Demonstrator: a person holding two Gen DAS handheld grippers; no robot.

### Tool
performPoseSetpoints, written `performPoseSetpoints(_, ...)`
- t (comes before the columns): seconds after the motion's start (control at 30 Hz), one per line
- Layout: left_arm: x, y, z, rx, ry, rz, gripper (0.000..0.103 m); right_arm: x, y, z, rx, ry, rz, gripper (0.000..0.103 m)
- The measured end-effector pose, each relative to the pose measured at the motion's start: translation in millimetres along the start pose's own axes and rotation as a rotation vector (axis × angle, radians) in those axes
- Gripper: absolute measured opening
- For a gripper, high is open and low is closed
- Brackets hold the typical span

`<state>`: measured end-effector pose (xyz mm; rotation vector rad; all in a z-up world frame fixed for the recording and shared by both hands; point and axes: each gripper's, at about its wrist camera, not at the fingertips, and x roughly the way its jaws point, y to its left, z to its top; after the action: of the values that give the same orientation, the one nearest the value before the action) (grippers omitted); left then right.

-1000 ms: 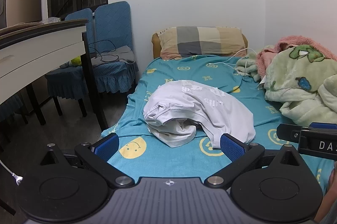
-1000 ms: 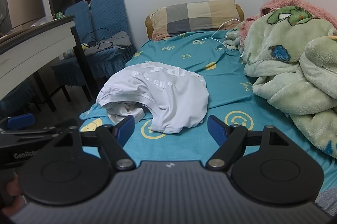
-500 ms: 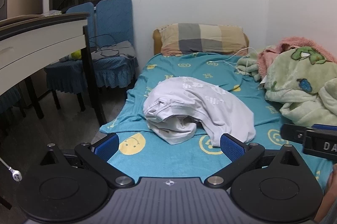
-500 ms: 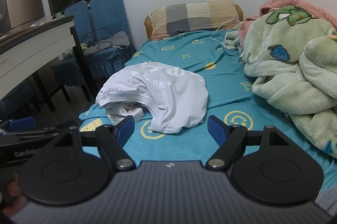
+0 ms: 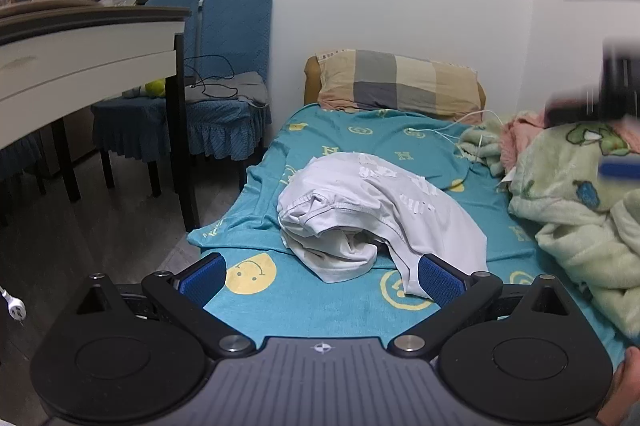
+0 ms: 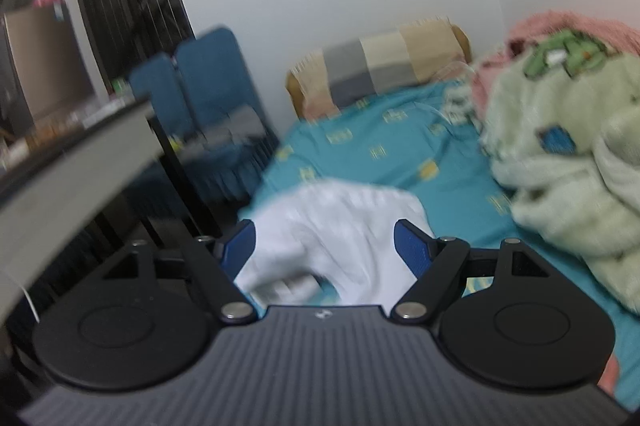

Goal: Fold clothes

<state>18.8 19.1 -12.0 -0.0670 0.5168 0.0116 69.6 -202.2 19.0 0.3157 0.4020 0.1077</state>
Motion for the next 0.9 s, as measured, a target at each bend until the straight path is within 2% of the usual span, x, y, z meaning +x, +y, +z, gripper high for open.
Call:
performPoseSetpoints(0.13, 5, 5, 0, -0.037, 0.011, -0.026, 0.103, 12, -7, 10, -0.014, -0.015, 0.014, 0.078)
performPoseSetpoints(0.27, 17, 6, 2, -0.060, 0.025, -0.035, 0.103, 29, -34, -15, 0.032, 0.049, -0.015, 0.078)
performPoseSetpoints(0.37, 36, 1, 11, -0.039, 0.041, -0.041, 0.102, 40, -51, -27, 0.066, 0.116, -0.025, 0.078)
performPoseSetpoints(0.43, 53, -4, 20, -0.022, 0.062, -0.038, 0.102, 41, -58, -30, 0.080, 0.115, -0.033, 0.078)
performPoseSetpoints(0.63, 125, -7, 40, -0.111, 0.152, -0.052, 0.101, 48, -83, -33, 0.133, 0.112, -0.065, 0.078)
performPoseSetpoints(0.73, 159, -8, 39, -0.139, 0.191, -0.053, 0.099, 55, -98, -34, 0.158, 0.127, -0.102, 0.078)
performPoseSetpoints(0.9, 203, 4, 25, -0.274, 0.240, -0.128, 0.091, 63, -125, -34, 0.258, 0.145, -0.125, 0.078)
